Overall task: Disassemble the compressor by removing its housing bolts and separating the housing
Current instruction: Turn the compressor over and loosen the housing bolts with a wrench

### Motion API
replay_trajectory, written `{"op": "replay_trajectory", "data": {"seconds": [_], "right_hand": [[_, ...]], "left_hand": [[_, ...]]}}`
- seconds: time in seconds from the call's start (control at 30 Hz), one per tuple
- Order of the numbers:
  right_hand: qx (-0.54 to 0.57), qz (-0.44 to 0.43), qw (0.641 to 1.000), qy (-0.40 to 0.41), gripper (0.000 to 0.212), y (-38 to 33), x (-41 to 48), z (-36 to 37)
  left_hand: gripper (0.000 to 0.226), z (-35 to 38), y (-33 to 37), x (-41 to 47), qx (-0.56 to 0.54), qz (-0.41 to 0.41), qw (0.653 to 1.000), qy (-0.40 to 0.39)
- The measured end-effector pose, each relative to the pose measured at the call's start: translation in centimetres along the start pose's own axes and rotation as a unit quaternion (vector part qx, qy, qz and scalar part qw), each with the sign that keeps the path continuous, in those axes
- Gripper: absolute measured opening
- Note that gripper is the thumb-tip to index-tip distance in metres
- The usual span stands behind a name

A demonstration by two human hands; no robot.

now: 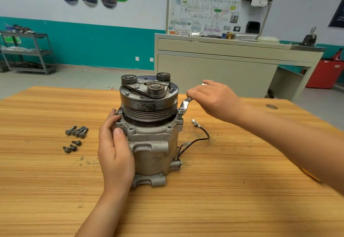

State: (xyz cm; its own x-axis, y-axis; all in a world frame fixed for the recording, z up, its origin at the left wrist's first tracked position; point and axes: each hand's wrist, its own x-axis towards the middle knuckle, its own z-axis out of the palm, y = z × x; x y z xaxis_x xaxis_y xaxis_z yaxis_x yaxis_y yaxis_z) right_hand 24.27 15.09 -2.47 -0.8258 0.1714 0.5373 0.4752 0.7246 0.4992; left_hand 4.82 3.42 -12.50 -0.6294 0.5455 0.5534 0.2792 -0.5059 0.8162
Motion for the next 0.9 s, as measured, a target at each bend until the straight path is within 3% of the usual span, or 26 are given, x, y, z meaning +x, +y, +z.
{"op": "replay_trajectory", "data": {"seconds": [0.17,0.3,0.33,0.43,0.5,0.6,0.7,0.8,0.83,0.9], "right_hand": [[0.107,0.133,0.981,0.094,0.021,-2.9,0.0,1.8],[0.277,0.323,0.890,0.164,0.038,-5.0,-0.9,-1.8],[0.275,0.346,0.886,0.140,0.041,-5.3,-1.3,-2.9],[0.161,0.330,0.930,-0.036,0.043,-6.8,-2.5,-6.2],[0.099,0.326,0.931,-0.129,0.045,-7.6,-2.7,-7.6],[0.037,0.313,0.926,-0.207,0.048,-8.3,-2.2,-8.3],[-0.002,0.291,0.927,-0.237,0.051,-8.8,-1.6,-8.2],[0.024,0.309,0.928,-0.205,0.044,-8.1,-1.6,-7.5],[0.058,0.334,0.923,-0.182,0.041,-7.7,-1.6,-7.1],[0.178,0.406,0.886,-0.131,0.037,-7.0,-1.8,-5.9]], "left_hand": [[0.041,-0.2,-0.6,1.7,-0.031,-0.030,0.999,-0.002],[0.041,-0.1,-0.9,2.5,-0.038,-0.045,0.998,0.009],[0.041,-0.1,-0.8,2.4,-0.040,-0.049,0.998,0.013],[0.040,0.0,-0.7,2.1,-0.046,-0.057,0.997,0.021],[0.039,0.0,-0.6,2.1,-0.044,-0.061,0.997,0.021],[0.039,-0.1,-0.8,2.1,-0.037,-0.059,0.997,0.017],[0.035,-0.3,-0.9,2.1,-0.032,-0.056,0.998,0.006],[0.035,-0.4,-0.2,1.9,-0.004,-0.045,0.999,-0.007],[0.034,-0.5,0.3,1.8,0.023,-0.019,1.000,-0.005],[0.029,-1.1,2.2,1.7,0.085,0.138,0.987,0.007]]}}
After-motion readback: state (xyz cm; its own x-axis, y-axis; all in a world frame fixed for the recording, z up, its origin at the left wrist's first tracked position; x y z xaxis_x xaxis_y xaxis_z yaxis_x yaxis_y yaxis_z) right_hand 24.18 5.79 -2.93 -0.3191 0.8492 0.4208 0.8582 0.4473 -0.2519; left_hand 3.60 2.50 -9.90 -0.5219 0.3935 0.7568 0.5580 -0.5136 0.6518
